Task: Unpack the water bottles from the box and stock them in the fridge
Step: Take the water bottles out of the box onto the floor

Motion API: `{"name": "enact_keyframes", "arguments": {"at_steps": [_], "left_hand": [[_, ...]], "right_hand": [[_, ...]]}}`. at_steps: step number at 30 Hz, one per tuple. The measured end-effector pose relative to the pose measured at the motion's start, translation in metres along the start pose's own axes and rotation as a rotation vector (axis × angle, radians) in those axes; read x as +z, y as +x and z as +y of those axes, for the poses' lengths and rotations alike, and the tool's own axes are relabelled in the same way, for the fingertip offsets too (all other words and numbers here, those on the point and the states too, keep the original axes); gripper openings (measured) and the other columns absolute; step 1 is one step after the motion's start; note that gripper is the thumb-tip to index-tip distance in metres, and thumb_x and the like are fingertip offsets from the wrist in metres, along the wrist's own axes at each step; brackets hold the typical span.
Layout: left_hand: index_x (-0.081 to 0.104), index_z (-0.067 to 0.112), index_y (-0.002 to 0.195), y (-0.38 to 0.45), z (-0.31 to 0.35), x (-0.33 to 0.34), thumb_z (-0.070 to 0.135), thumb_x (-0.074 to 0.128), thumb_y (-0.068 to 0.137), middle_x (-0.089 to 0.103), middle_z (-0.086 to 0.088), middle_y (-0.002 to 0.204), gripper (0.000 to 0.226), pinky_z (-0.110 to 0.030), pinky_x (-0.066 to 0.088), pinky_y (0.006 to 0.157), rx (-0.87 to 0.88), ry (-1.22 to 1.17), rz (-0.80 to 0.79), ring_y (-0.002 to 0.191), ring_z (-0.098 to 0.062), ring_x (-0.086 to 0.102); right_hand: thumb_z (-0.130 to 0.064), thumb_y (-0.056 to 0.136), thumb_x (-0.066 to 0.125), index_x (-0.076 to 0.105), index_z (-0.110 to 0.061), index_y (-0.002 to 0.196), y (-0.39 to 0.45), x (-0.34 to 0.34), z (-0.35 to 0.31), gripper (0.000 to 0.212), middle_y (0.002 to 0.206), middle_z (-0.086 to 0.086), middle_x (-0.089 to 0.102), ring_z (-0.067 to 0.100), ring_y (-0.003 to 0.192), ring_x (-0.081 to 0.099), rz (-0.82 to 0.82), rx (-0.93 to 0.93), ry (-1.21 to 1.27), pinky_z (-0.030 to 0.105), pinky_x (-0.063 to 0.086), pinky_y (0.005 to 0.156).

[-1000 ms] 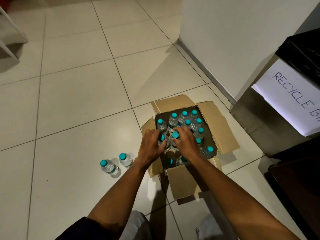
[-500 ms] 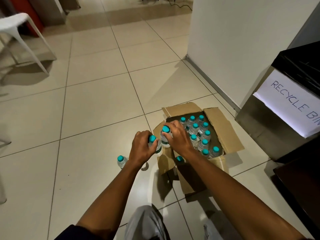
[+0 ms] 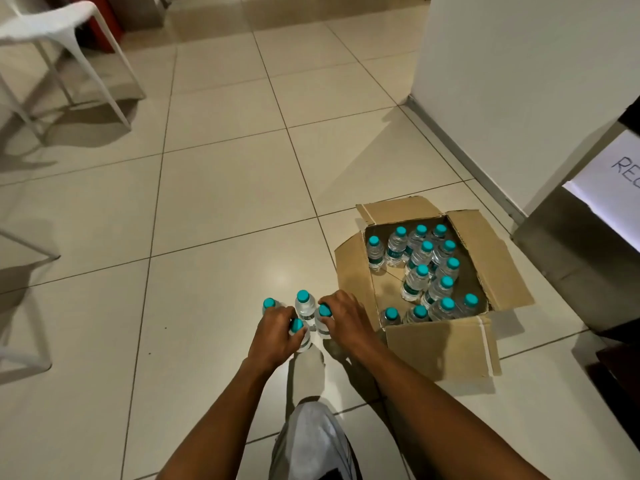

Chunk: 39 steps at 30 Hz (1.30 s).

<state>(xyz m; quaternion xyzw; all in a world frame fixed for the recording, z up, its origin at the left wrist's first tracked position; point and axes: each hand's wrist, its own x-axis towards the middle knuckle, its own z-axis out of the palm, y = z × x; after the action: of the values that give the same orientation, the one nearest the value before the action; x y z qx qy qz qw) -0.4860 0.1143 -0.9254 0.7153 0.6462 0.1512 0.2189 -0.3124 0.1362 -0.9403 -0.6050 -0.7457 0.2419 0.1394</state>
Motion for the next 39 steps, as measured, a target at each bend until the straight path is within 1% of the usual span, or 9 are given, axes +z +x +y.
{"name": "enact_keyframes", "arguments": {"at_steps": [4,8,14,17,23,26,29,33,39], "left_hand": [[0.058,0.016,0.087,-0.003,-0.02,0.014,0.033,0.068,0.087,0.055,0.002,0.079,0.019,-0.016,0.034,0.062,-0.046,0.035,-0.038,0.069,-0.011,0.049],[0.062,0.016,0.096,-0.004,-0.032,0.024,0.033,0.069,0.086,0.062,0.0,0.091,0.02,-0.021,0.047,0.071,-0.081,0.025,-0.053,0.077,-0.012,0.054],[0.061,0.016,0.102,-0.006,-0.042,0.036,0.03,0.071,0.085,0.065,-0.002,0.096,0.024,-0.013,0.037,0.069,-0.11,0.025,-0.057,0.076,-0.01,0.051],[0.06,0.015,0.105,-0.006,-0.043,0.04,0.031,0.071,0.086,0.066,-0.002,0.099,0.027,-0.016,0.042,0.074,-0.157,0.001,-0.053,0.077,-0.01,0.055],[0.053,0.019,0.112,0.005,-0.039,0.034,0.041,0.067,0.088,0.066,-0.003,0.109,0.036,-0.027,0.054,0.082,-0.215,0.11,-0.192,0.087,-0.015,0.061],[0.052,0.019,0.12,0.01,-0.031,0.031,0.051,0.063,0.087,0.063,-0.003,0.116,0.048,-0.029,0.054,0.083,-0.239,0.192,-0.17,0.095,-0.017,0.06],[0.054,0.015,0.122,0.013,-0.017,0.03,0.053,0.058,0.089,0.061,-0.006,0.115,0.05,-0.031,0.052,0.081,-0.178,0.183,-0.038,0.098,-0.019,0.056],[0.058,0.013,0.121,0.023,0.015,0.031,0.045,0.058,0.091,0.061,-0.006,0.113,0.044,-0.034,0.047,0.084,-0.058,0.049,0.07,0.101,-0.021,0.052],[0.06,0.018,0.11,0.048,0.077,0.053,0.045,0.06,0.091,0.06,-0.002,0.109,0.033,-0.034,0.046,0.085,0.102,-0.018,-0.034,0.104,-0.021,0.05]], "right_hand": [[-0.026,0.091,0.067,0.051,-0.022,0.132,0.0,0.025,0.008,0.044,0.129,0.001,0.053,0.017,0.113,0.049,-0.071,0.041,-0.027,0.031,0.043,0.098],[-0.026,0.088,0.071,0.051,-0.022,0.131,-0.001,0.042,0.014,0.047,0.129,0.001,0.054,0.018,0.112,0.049,-0.099,0.04,-0.064,0.03,0.042,0.097],[-0.024,0.085,0.074,0.053,-0.022,0.13,-0.003,0.058,0.019,0.049,0.128,0.001,0.056,0.019,0.111,0.051,-0.104,0.069,-0.066,0.031,0.043,0.095],[-0.025,0.087,0.073,0.053,-0.021,0.131,-0.002,0.061,0.018,0.049,0.127,0.002,0.057,0.019,0.111,0.052,-0.091,0.072,-0.062,0.031,0.043,0.094],[-0.027,0.087,0.073,0.049,-0.02,0.134,0.004,0.048,0.018,0.053,0.128,0.004,0.059,0.02,0.112,0.053,-0.1,0.099,-0.063,0.032,0.044,0.095],[-0.03,0.09,0.068,0.048,-0.022,0.136,0.004,0.037,0.019,0.051,0.133,0.002,0.055,0.02,0.116,0.052,-0.078,0.106,-0.002,0.033,0.043,0.097],[-0.033,0.093,0.063,0.047,-0.025,0.137,0.001,0.019,0.023,0.049,0.136,0.001,0.052,0.021,0.121,0.049,-0.028,0.113,0.016,0.035,0.043,0.098],[-0.028,0.096,0.056,0.05,-0.023,0.134,-0.006,-0.012,0.043,0.038,0.132,0.001,0.054,0.02,0.117,0.05,0.111,0.134,-0.038,0.034,0.047,0.094],[-0.025,0.095,0.057,0.052,-0.021,0.13,-0.024,-0.057,0.099,0.036,0.127,0.002,0.054,0.018,0.113,0.05,0.231,0.278,-0.118,0.033,0.048,0.09]]}}
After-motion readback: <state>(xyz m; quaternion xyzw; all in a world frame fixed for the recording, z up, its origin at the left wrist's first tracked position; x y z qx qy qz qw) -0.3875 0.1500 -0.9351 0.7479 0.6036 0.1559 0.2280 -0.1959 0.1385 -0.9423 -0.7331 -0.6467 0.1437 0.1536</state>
